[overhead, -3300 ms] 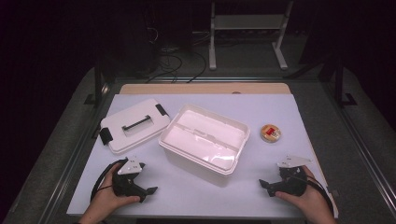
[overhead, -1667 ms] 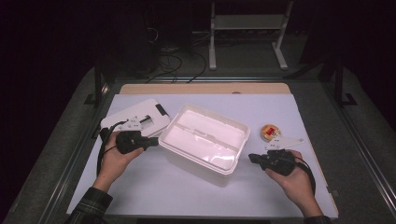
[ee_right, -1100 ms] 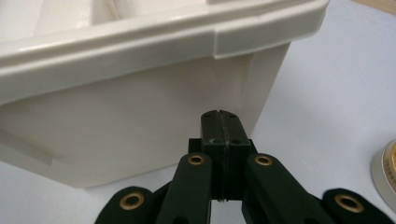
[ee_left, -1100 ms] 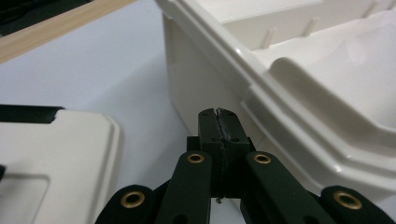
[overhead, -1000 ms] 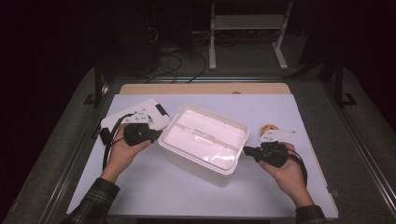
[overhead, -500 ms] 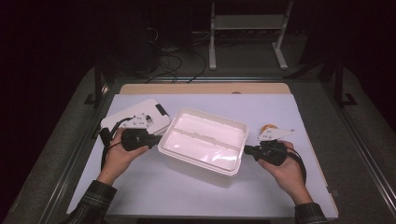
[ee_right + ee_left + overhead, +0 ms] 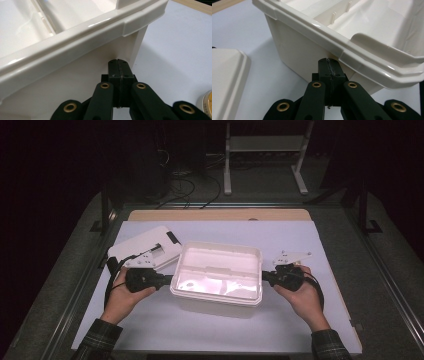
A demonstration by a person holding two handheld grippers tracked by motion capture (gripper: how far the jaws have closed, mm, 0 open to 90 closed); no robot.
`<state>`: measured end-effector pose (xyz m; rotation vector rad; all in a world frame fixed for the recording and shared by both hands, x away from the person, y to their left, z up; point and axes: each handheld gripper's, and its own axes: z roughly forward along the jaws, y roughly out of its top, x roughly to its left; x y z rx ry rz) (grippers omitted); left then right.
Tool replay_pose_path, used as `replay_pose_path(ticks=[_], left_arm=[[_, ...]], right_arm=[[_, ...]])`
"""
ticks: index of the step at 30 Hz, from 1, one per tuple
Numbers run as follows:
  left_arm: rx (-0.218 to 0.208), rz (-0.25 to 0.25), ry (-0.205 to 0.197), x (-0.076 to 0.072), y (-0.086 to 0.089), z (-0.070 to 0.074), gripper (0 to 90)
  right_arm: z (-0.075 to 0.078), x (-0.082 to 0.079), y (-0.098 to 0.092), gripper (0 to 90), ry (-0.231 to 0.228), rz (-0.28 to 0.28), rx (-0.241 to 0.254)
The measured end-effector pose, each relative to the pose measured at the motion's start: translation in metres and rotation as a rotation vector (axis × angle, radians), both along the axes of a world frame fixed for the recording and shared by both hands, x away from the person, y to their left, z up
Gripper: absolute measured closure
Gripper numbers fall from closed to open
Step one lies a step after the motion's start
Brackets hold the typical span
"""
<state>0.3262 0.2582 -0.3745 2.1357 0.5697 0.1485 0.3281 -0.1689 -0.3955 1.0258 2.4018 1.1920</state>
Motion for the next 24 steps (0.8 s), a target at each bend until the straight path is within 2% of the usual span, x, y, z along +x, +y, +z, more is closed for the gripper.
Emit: replay_pose_path(ticks=[7,19,21,22,24], left_arm=[[-0.003,-0.009,0.008,-0.012,-0.001,0.0,89.6],[0.0,-0.009,0.007,-0.014,0.0,0.001,89.2],[0.029,0.01,0.001,-0.013,0.001,0.0,81.9],[0.029,0.01,0.001,-0.013,0.001,0.0,79.3],[0.046,0.027,0.0,-0.013,0.003,-0.001,72.9]], right_arm=[[0.0,0.005,0.002,90.0,-0.002,0.002,-0.001],[0.0,0.007,0.003,89.9,-0.004,0.005,-0.001],[-0.001,0.006,0.001,87.9,-0.004,0.007,0.007],[-0.001,0.006,0.001,87.9,-0.004,0.007,0.007],[-0.002,0.006,-0.001,80.0,-0.003,0.001,0.006]])
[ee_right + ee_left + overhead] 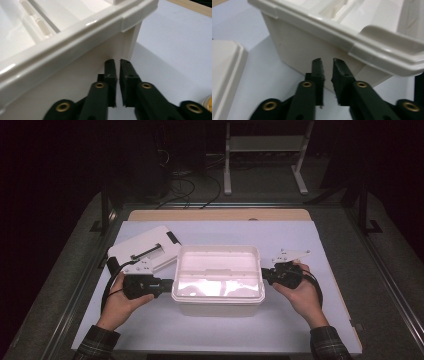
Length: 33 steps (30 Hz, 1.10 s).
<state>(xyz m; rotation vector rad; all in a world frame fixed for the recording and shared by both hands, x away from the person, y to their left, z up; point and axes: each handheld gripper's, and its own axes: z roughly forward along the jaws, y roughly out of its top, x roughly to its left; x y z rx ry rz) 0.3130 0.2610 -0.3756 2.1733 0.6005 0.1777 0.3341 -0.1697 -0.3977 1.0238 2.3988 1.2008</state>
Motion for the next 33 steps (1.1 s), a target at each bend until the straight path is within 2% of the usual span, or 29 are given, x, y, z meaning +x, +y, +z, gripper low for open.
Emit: replay_pose_path(ticks=[1,2,3,4,5,7,8,9,10,14,18,22,24,26,28,30,32,33], left_arm=[[0.008,0.007,-0.005,0.0,0.001,-0.001,69.8],[0.033,0.033,-0.006,-0.001,0.004,-0.003,65.1],[0.033,0.033,-0.006,-0.001,0.004,-0.003,59.6],[0.052,0.05,-0.005,-0.001,0.005,-0.004,59.6],[0.066,0.061,-0.004,-0.002,0.007,-0.006,51.5],[0.1,0.085,0.019,-0.005,0.011,-0.014,44.4],[0.1,0.085,0.019,-0.005,0.011,-0.014,41.4],[0.113,0.089,0.022,-0.007,0.012,-0.016,41.4],[0.141,0.101,0.036,-0.01,0.013,-0.023,33.7],[0.189,0.115,0.046,-0.016,0.017,-0.036,22.7],[0.24,0.129,0.059,-0.021,0.021,-0.05,15.8],[0.242,0.137,0.082,-0.025,0.024,-0.059,11.3],[0.242,0.134,0.074,-0.027,0.025,-0.064,9.3],[0.22,0.134,0.053,-0.03,0.027,-0.067,9.0],[0.215,0.133,0.045,-0.031,0.028,-0.068,7.7],[0.181,0.134,0.033,-0.033,0.029,-0.072,5.5],[0.171,0.132,0.024,-0.035,0.027,-0.075,0.0],[0.167,0.132,0.023,-0.035,0.028,-0.075,0.0]], right_arm=[[0.0,0.0,-0.001,77.3,0.0,-0.001,-0.001],[-0.001,-0.001,-0.002,75.0,0.001,-0.007,-0.001],[-0.001,-0.001,-0.002,75.0,0.001,-0.007,-0.001],[-0.001,-0.002,-0.004,73.4,0.0,-0.013,-0.001],[-0.002,-0.003,-0.007,69.5,-0.004,-0.02,-0.005],[-0.003,-0.004,-0.01,64.8,-0.007,-0.024,-0.008],[-0.003,-0.005,-0.011,61.8,-0.008,-0.025,-0.012],[-0.003,-0.005,-0.011,61.8,-0.008,-0.025,-0.012],[-0.004,-0.006,-0.015,55.1,-0.013,-0.033,-0.017],[-0.001,-0.008,-0.022,45.4,-0.016,-0.033,-0.04],[0.006,-0.009,-0.033,41.4,-0.022,-0.026,-0.048],[0.013,-0.008,-0.042,41.0,-0.028,-0.028,-0.037],[0.022,-0.008,-0.049,38.8,-0.029,-0.013,-0.03],[0.03,-0.008,-0.051,36.7,-0.024,0.006,-0.033],[0.04,-0.008,-0.051,35.5,-0.02,0.026,-0.032],[0.049,-0.007,-0.05,33.9,-0.011,0.045,-0.038],[0.057,-0.007,-0.048,31.1,-0.006,0.066,-0.045],[0.06,-0.006,-0.048,30.3,0.004,0.077,-0.048]])
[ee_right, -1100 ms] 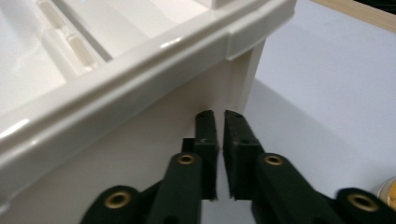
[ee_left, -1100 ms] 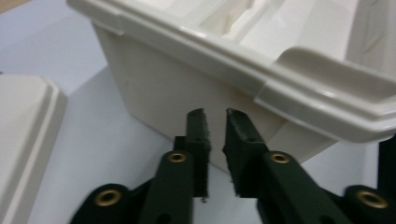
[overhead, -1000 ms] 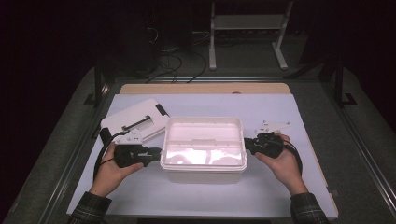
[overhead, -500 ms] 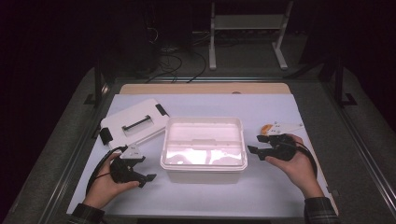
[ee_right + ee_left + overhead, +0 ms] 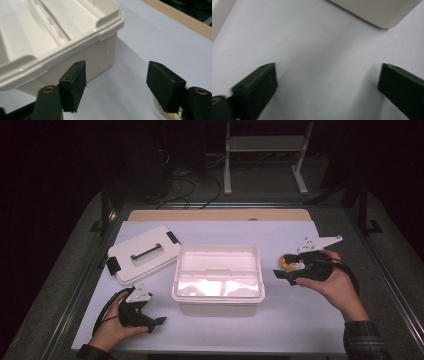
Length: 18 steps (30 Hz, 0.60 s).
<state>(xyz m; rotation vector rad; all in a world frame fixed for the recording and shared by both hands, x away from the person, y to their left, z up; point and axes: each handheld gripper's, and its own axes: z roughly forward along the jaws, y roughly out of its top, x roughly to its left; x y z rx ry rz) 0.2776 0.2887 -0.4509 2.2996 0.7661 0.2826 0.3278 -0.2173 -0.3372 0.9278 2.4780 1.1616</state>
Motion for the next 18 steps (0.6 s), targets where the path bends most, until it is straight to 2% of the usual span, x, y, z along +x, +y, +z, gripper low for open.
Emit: replay_pose_path(ticks=[3,4,9,12,18], left_arm=[[-0.014,-0.003,-0.01,-0.001,0.002,-0.001,0.0],[-0.019,-0.002,-0.018,-0.002,0.002,-0.002,0.0],[-0.02,-0.001,-0.017,-0.002,0.002,-0.002,0.0],[-0.02,-0.001,-0.017,-0.002,0.002,-0.002,0.0],[-0.025,0.002,-0.016,-0.002,0.002,-0.002,0.0]], right_arm=[[0.007,0.001,0.002,28.6,0.005,0.021,-0.01],[0.013,0.002,0.005,28.9,0.002,0.036,-0.019],[0.025,0.004,0.013,27.3,-0.002,0.081,-0.042],[0.035,0.006,0.025,25.8,-0.007,0.129,-0.077],[0.043,0.01,0.043,27.3,-0.013,0.176,-0.126]])
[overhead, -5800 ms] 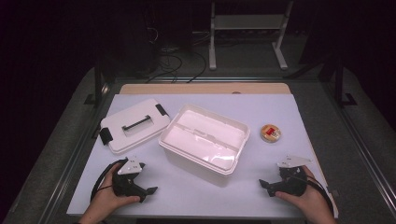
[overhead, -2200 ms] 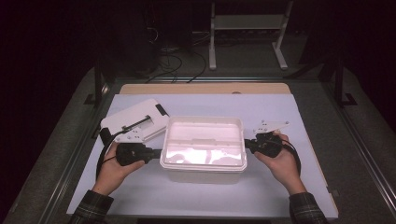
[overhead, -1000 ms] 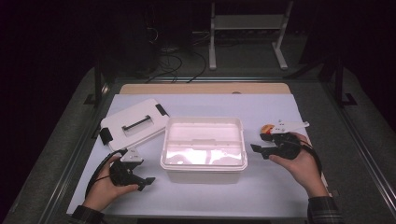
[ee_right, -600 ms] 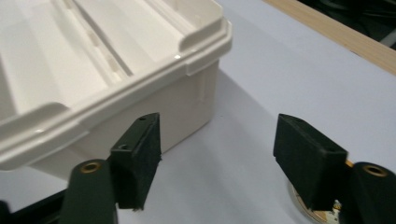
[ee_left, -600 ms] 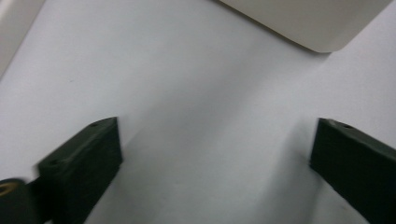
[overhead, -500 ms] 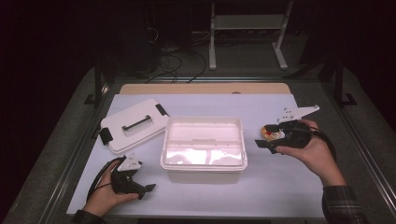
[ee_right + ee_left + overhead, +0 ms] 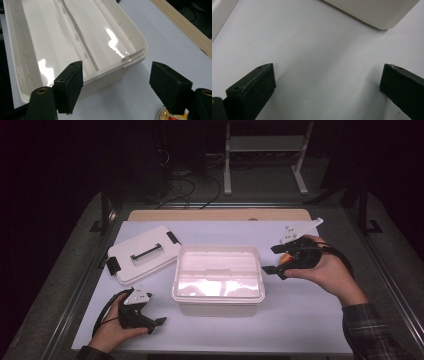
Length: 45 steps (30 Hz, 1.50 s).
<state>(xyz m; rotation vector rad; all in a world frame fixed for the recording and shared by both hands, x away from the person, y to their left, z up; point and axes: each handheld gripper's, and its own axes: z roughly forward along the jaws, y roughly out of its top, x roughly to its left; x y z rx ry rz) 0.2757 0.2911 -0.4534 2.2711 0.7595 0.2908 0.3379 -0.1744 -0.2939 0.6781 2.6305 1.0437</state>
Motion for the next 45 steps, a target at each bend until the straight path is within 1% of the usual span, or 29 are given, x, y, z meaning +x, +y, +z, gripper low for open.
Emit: replay_pose_path(ticks=[1,2,3,4,5,7,9,10,11,12,14,17,19,20,24,25,27,28,29,30,31,32,33,35,36,37,41,42,45], left_arm=[[0.004,-0.002,0.0,0.0,0.0,0.0,0.0],[0.006,-0.004,-0.001,0.0,0.0,0.0,0.0],[0.005,-0.004,0.0,0.0,0.0,0.0,0.0],[0.005,-0.004,0.0,0.0,0.0,0.0,0.0],[0.005,-0.004,0.0,0.0,0.0,0.0,0.0],[0.003,-0.003,0.001,0.0,0.0,0.0,0.0],[0.003,-0.003,0.001,0.0,0.0,0.0,0.0],[0.003,-0.003,0.001,0.0,0.0,0.0,0.0],[0.003,-0.002,0.001,0.0,0.0,0.0,0.0],[0.003,-0.002,0.001,0.0,0.0,0.0,0.0],[0.003,-0.003,0.001,0.0,0.0,0.0,0.0],[0.002,-0.002,0.001,0.0,0.0,0.0,0.0],[0.003,-0.002,0.001,0.0,0.0,0.0,0.0],[0.002,-0.002,0.002,0.0,0.0,0.0,0.0],[0.003,-0.002,0.001,0.0,0.0,0.0,0.0],[0.003,-0.002,0.001,0.0,0.0,0.0,0.0],[0.003,-0.002,0.002,0.0,0.0,0.0,0.0],[0.003,-0.002,0.002,0.0,0.0,0.0,0.0],[0.003,-0.002,0.002,0.0,0.0,0.0,0.0],[0.003,-0.002,0.002,0.0,0.0,0.0,0.0],[0.003,-0.003,0.002,0.0,0.0,0.0,0.0],[0.003,-0.003,0.001,0.0,0.0,0.0,0.0],[0.003,-0.003,0.001,0.0,0.0,0.0,0.0],[0.003,-0.003,0.001,0.0,0.0,0.0,0.0],[0.003,-0.002,0.002,0.0,0.0,0.0,0.0],[0.003,-0.002,0.002,0.0,0.0,0.0,0.0],[0.003,-0.003,0.001,0.0,0.0,0.0,0.0],[0.003,-0.003,0.001,0.0,0.0,0.0,0.0],[0.002,-0.002,0.002,0.0,0.0,0.0,0.0]], right_arm=[[0.003,0.001,0.009,28.2,-0.002,0.024,-0.024],[0.003,0.001,0.009,28.2,-0.002,0.024,-0.024],[0.004,0.002,0.016,28.6,-0.002,0.044,-0.041],[0.004,0.002,0.016,28.6,-0.002,0.044,-0.041],[0.006,0.003,0.024,28.9,-0.004,0.062,-0.055],[0.007,0.004,0.028,29.1,-0.005,0.073,-0.056],[0.009,0.005,0.041,30.0,-0.009,0.104,-0.063],[0.009,0.005,0.041,30.0,-0.009,0.104,-0.063],[0.009,0.006,0.048,30.9,-0.009,0.12,-0.068],[0.009,0.006,0.048,30.9,-0.009,0.12,-0.068],[0.008,0.008,0.059,32.0,-0.006,0.15,-0.082],[0.008,0.01,0.071,32.9,-0.005,0.18,-0.105],[0.007,0.011,0.077,33.6,-0.003,0.194,-0.118],[0.007,0.011,0.077,33.6,-0.003,0.194,-0.118],[0.005,0.016,0.091,36.4,0.012,0.222,-0.137],[0.005,0.016,0.091,36.4,0.012,0.222,-0.137],[0.004,0.017,0.097,38.1,0.017,0.238,-0.155],[0.004,0.018,0.103,39.0,0.022,0.256,-0.174],[0.004,0.018,0.103,39.0,0.022,0.256,-0.174],[0.003,0.019,0.111,40.4,0.027,0.277,-0.191],[0.003,0.019,0.111,40.4,0.027,0.277,-0.191],[0.002,0.02,0.117,41.2,0.034,0.285,-0.208],[0.002,0.02,0.117,41.2,0.034,0.285,-0.208],[0.001,0.022,0.126,42.8,0.043,0.301,-0.229],[0.001,0.022,0.126,42.8,0.043,0.301,-0.229],[0.0,0.023,0.132,45.3,0.051,0.313,-0.246],[-0.003,0.026,0.141,51.5,0.066,0.335,-0.272],[-0.003,0.026,0.141,51.5,0.066,0.335,-0.272],[-0.008,0.029,0.148,58.1,0.093,0.346,-0.305]])
